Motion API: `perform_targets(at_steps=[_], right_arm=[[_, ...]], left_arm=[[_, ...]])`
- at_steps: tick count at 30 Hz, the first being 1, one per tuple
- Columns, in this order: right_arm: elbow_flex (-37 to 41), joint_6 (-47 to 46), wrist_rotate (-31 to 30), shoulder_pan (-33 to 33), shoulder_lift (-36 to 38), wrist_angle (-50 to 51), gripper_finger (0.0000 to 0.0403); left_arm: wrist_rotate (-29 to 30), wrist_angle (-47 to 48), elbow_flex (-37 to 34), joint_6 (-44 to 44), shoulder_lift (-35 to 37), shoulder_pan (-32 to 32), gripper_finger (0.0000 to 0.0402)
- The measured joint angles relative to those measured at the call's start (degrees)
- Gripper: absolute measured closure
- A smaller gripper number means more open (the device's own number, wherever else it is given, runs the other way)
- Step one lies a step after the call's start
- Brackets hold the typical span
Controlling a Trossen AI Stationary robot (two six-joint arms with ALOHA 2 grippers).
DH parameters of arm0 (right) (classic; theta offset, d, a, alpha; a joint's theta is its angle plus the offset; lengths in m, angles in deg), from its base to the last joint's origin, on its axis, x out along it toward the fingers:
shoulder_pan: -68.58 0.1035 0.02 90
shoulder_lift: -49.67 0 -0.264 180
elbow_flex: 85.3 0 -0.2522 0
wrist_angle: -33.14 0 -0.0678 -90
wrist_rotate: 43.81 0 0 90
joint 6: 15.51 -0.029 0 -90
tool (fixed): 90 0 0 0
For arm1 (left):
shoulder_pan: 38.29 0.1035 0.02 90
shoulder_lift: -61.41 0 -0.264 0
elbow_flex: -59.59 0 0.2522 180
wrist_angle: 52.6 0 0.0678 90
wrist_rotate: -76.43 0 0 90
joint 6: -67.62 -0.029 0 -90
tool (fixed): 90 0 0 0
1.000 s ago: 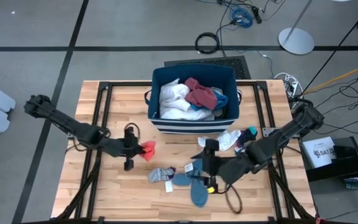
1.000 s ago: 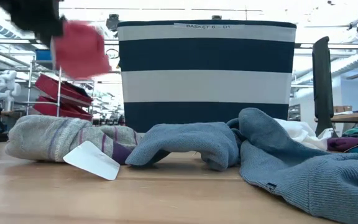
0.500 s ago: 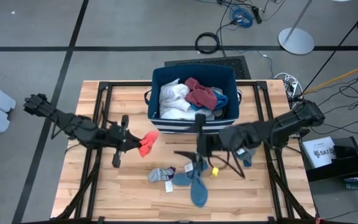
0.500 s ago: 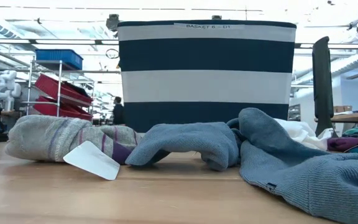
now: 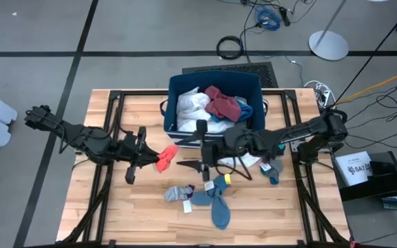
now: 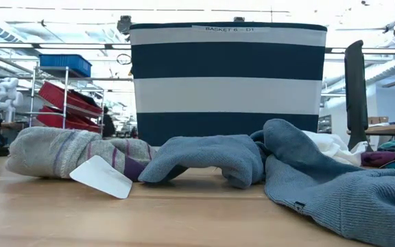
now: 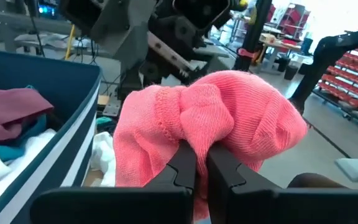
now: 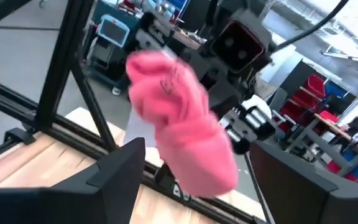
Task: Sort clothes
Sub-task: Put the orange socks into the blue laundry organizer
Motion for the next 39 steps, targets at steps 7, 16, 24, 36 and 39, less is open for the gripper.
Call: perform_targets(at_steps=[7,16,24,36,39], right_arm=[[0.0,0.1,-1.8,-0.7,-2.9,-3.9,0.0136],[0.0,0.0,-2.4,-0.9,-2.7,-3.8,0.0269],[0.0,-0.9,-3.3,-0.6,-2.6,-3.6,0.0388],[0.0,-2.0,-14.4,-0.5,6.1,5.7,0.0397],[0.0,-1.5,-18.3,-0.6,9.3,9.1,0.0397]], left_arm=[[-3.6,-2.4,0.0,0.0,-0.9,1.8,0.0388],[-4.1,-2.5,0.0,0.0,-0.9,3.1,0.0388],[-3.8,-2.0,0.0,-1.4,-1.0,3.9,0.0286],[10.8,9.0,0.0,-4.5,7.4,3.9,0.0156],[11.5,14.0,0.0,-1.5,10.1,3.9,0.0154]])
